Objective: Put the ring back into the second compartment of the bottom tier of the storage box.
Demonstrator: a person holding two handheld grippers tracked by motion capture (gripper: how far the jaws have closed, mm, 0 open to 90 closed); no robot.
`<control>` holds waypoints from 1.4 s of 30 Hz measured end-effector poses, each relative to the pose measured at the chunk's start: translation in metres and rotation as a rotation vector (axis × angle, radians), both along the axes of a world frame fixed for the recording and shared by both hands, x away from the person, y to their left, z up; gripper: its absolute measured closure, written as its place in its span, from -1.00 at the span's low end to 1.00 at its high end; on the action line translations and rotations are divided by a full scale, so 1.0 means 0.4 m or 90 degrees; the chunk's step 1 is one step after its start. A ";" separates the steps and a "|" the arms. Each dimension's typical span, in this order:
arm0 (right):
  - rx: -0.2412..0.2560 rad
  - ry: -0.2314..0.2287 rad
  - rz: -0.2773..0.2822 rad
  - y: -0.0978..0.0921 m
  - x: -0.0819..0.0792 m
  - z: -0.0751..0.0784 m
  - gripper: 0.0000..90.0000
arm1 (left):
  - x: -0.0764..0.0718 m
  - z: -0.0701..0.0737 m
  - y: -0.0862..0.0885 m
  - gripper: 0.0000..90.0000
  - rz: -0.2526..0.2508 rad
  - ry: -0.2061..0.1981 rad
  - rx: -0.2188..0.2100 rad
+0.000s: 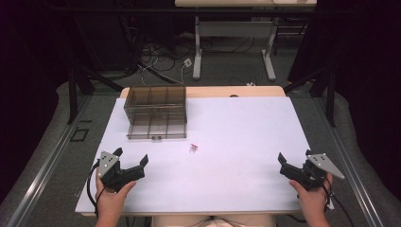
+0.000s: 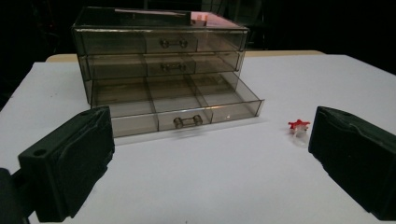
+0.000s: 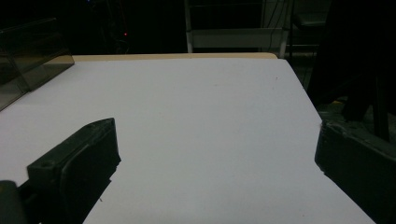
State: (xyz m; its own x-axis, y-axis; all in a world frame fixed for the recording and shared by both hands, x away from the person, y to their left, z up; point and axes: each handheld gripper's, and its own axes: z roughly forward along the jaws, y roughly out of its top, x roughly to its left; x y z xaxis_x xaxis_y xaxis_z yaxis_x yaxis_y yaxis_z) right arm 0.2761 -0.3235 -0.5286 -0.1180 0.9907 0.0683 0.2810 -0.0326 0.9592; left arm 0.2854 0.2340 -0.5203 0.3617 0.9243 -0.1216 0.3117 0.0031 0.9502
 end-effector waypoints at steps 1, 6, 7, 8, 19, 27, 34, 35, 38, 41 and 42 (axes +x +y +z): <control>0.000 0.000 0.000 0.000 0.000 0.000 -1.00 | 0.000 0.000 0.000 -0.99 0.000 0.000 0.000; -0.020 -0.006 -0.003 0.005 -0.005 0.002 -1.00 | 0.008 0.006 -0.010 -0.99 0.005 -0.002 0.001; -0.021 -0.011 -0.001 0.005 -0.004 0.001 -1.00 | 0.010 0.009 -0.010 -0.99 0.005 -0.004 0.003; -0.023 -0.012 -0.002 0.006 -0.002 0.000 -1.00 | 0.011 0.012 -0.011 -0.99 0.006 -0.009 0.002; -0.036 -0.029 -0.005 0.012 -0.003 -0.004 -1.00 | 0.021 0.047 -0.025 -0.99 -0.007 -0.029 0.001; -0.020 -0.022 0.006 0.021 0.004 -0.007 -0.97 | 0.041 0.070 -0.026 -0.99 -0.009 -0.021 -0.015; -0.015 -0.007 0.021 0.026 0.009 -0.010 -0.95 | 0.068 0.083 -0.027 -0.98 -0.010 -0.007 -0.039; -0.015 -0.007 0.021 0.026 0.009 -0.010 -0.95 | 0.068 0.083 -0.027 -0.98 -0.010 -0.007 -0.039; -0.014 -0.007 0.026 0.028 0.010 -0.012 -0.95 | 0.079 0.091 -0.031 -0.97 -0.014 -0.003 -0.041; -0.014 -0.003 0.026 0.028 0.011 -0.012 -0.95 | 0.085 0.095 -0.034 -0.97 -0.018 0.000 -0.042; -0.009 -0.003 0.028 0.029 0.013 -0.013 -0.95 | 0.090 0.098 -0.037 -0.97 -0.020 0.005 -0.042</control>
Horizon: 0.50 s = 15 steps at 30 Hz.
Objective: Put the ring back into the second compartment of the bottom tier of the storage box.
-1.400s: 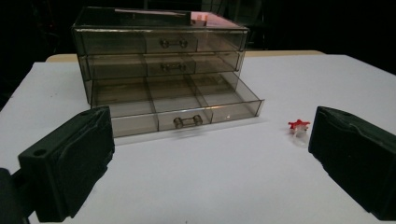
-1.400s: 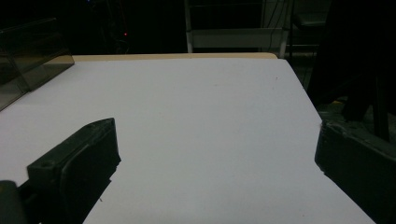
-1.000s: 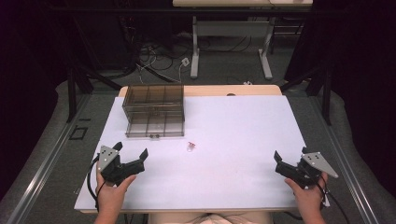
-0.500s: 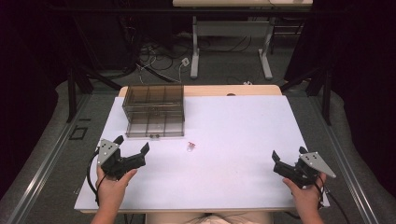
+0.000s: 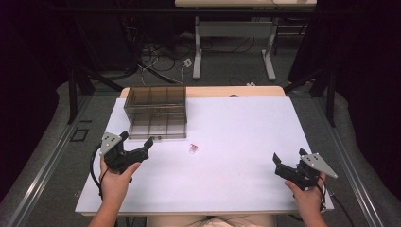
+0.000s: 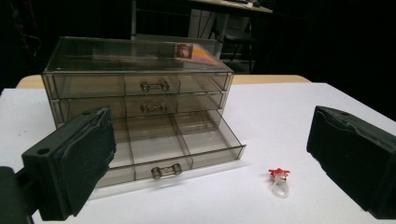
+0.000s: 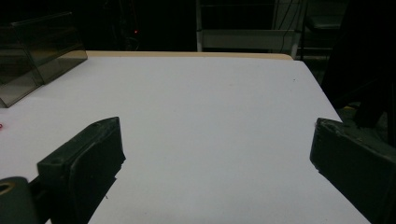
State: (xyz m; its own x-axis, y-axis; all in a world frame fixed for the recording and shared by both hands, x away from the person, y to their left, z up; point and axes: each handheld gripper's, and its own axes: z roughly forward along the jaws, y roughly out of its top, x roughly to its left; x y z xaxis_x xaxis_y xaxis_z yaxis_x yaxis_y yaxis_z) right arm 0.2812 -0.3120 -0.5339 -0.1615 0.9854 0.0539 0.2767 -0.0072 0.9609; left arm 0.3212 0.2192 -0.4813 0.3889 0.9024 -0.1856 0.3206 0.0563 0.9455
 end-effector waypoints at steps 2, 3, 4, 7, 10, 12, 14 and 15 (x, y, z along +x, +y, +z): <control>-0.001 0.003 0.001 0.000 0.001 -0.001 -0.95 | 0.003 0.002 -0.002 -0.97 0.000 0.002 0.001; 0.000 0.004 0.002 0.001 0.001 -0.001 -0.95 | 0.008 0.004 -0.005 -0.97 -0.003 0.004 0.001; -0.001 0.007 0.001 0.001 0.001 0.000 -0.95 | 0.008 0.004 -0.005 -0.97 -0.003 0.004 0.001; -0.003 0.006 0.003 0.002 0.001 -0.001 -0.95 | 0.019 0.012 -0.012 -0.97 -0.006 0.006 0.001; 0.000 0.008 0.006 0.002 0.002 -0.001 -0.95 | 0.026 0.016 -0.018 -0.97 -0.009 0.009 -0.001; 0.001 0.012 0.007 0.002 0.002 -0.002 -0.95 | 0.035 0.020 -0.026 -0.96 -0.012 0.013 0.003; 0.003 0.014 0.006 0.002 0.002 -0.003 -0.95 | 0.043 0.023 -0.034 -0.96 -0.015 0.014 0.006; 0.003 0.014 0.006 0.002 0.002 -0.003 -0.95 | 0.043 0.023 -0.034 -0.96 -0.015 0.014 0.006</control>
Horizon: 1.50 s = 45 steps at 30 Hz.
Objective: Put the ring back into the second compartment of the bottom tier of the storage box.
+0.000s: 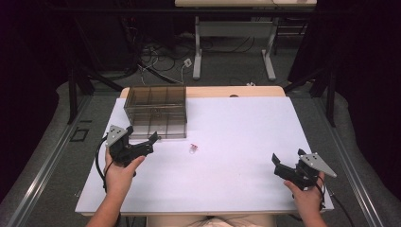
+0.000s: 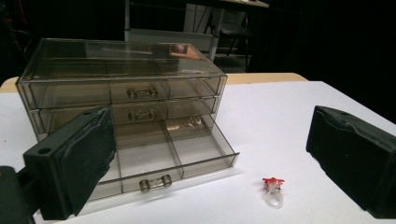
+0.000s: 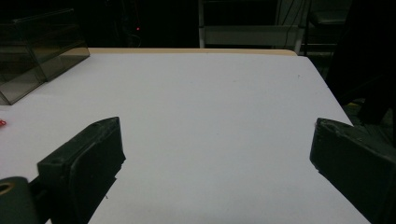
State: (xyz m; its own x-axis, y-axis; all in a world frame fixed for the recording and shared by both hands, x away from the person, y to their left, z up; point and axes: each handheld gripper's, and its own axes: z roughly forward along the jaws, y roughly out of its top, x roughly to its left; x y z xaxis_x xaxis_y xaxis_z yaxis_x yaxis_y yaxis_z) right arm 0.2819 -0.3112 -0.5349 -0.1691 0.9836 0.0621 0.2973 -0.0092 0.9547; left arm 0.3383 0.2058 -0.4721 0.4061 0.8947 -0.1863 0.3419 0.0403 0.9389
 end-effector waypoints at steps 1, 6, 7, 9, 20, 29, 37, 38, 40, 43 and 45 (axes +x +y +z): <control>0.003 -0.003 -0.001 0.001 0.002 -0.002 -0.95 | 0.007 0.004 -0.008 -0.96 -0.003 0.002 0.002; 0.005 0.001 -0.003 -0.002 0.003 -0.004 -0.94 | 0.023 0.013 -0.028 -0.96 -0.012 0.002 0.004; 0.005 0.000 -0.003 -0.003 0.004 -0.004 -0.94 | 0.028 0.017 -0.035 -0.96 -0.016 0.002 0.009; 0.005 0.003 -0.004 -0.003 0.003 -0.004 -0.94 | 0.031 0.018 -0.041 -0.96 -0.017 0.003 0.007; 0.008 0.007 -0.003 -0.003 0.005 -0.006 -0.93 | 0.062 0.034 -0.090 -0.96 -0.037 0.009 0.009; 0.008 0.007 -0.006 -0.005 0.006 -0.006 -0.92 | 0.082 0.039 -0.127 -0.96 -0.053 0.012 0.021; 0.011 0.011 -0.004 -0.007 0.008 -0.008 -0.90 | 0.095 0.028 -0.157 -0.95 -0.064 0.025 0.026; 0.012 0.011 -0.005 -0.007 0.009 -0.009 -0.90 | 0.097 0.025 -0.161 -0.95 -0.066 0.026 0.026; 0.011 0.011 -0.006 -0.008 0.009 -0.009 -0.90 | 0.101 0.019 -0.172 -0.95 -0.069 0.031 0.024; 0.010 0.014 -0.006 -0.010 0.009 -0.009 -0.89 | 0.106 0.008 -0.185 -0.94 -0.075 0.034 0.031; 0.010 0.017 -0.008 -0.010 0.009 -0.009 -0.89 | 0.109 0.001 -0.195 -0.94 -0.077 0.039 0.031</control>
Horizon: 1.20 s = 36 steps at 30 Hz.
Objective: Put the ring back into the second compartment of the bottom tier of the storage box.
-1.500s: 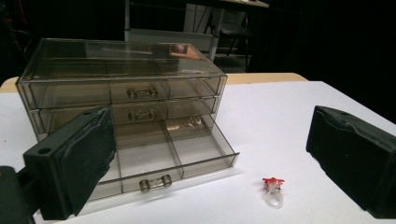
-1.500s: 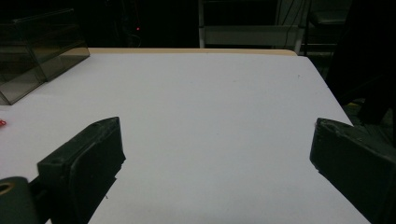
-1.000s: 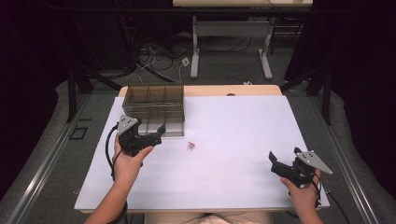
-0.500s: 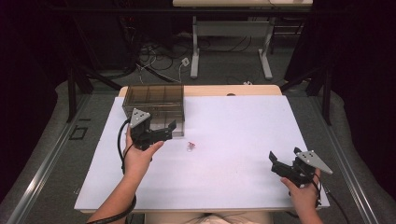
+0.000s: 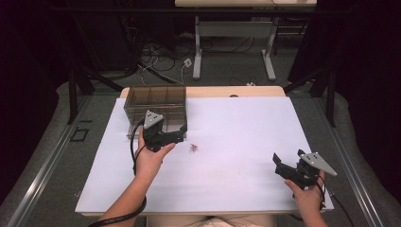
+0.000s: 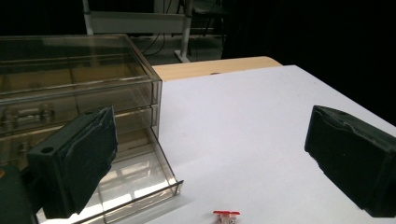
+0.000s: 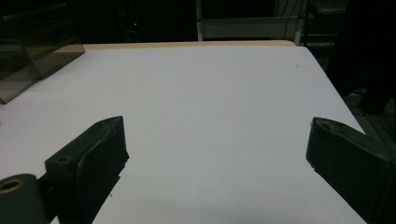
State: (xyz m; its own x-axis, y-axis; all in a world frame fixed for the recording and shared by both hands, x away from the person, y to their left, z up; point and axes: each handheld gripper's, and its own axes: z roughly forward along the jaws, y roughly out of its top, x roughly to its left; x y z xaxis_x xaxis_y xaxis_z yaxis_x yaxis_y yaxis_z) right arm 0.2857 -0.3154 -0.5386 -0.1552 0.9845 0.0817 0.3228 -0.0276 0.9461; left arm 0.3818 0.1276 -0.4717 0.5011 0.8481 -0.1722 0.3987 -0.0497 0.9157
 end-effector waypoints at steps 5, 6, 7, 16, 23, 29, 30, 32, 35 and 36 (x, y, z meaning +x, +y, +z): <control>0.004 -0.002 0.000 -0.001 0.001 0.000 -0.89 | 0.006 -0.015 -0.020 -0.92 -0.001 0.006 0.006; 0.004 -0.002 0.000 -0.001 0.001 0.000 -0.88 | 0.008 -0.019 -0.023 -0.92 -0.002 0.007 0.006; 0.003 -0.001 0.000 -0.002 0.001 0.000 -0.88 | 0.009 -0.021 -0.026 -0.91 -0.003 0.011 0.008; 0.005 0.002 -0.001 -0.002 0.002 -0.001 -0.87 | 0.018 -0.054 -0.049 -0.89 -0.009 0.028 0.016; 0.004 0.007 -0.001 -0.003 0.003 -0.002 -0.87 | 0.022 -0.076 -0.060 -0.85 -0.014 0.046 0.030; 0.002 0.009 0.000 -0.004 0.003 -0.003 -0.86 | 0.025 -0.093 -0.074 -0.83 -0.018 0.060 0.035; 0.004 0.010 -0.002 -0.003 0.002 -0.003 -0.86 | 0.026 -0.095 -0.077 -0.83 -0.018 0.063 0.036; 0.004 0.010 -0.001 -0.003 0.003 -0.003 -0.86 | 0.028 -0.101 -0.081 -0.82 -0.021 0.066 0.040; 0.004 0.013 -0.001 -0.004 0.002 -0.003 -0.86 | 0.030 -0.109 -0.088 -0.81 -0.022 0.071 0.041; 0.004 0.014 -0.001 -0.004 0.002 -0.002 -0.86 | 0.030 -0.111 -0.090 -0.81 -0.022 0.073 0.043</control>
State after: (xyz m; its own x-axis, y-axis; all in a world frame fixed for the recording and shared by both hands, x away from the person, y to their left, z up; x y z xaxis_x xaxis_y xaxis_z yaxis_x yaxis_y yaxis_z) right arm 0.2865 -0.3168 -0.5396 -0.1516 0.9842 0.0918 0.3436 -0.0346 0.9385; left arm 0.3939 0.0916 -0.5161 0.5109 0.8420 -0.1733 0.4981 -0.1256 0.8580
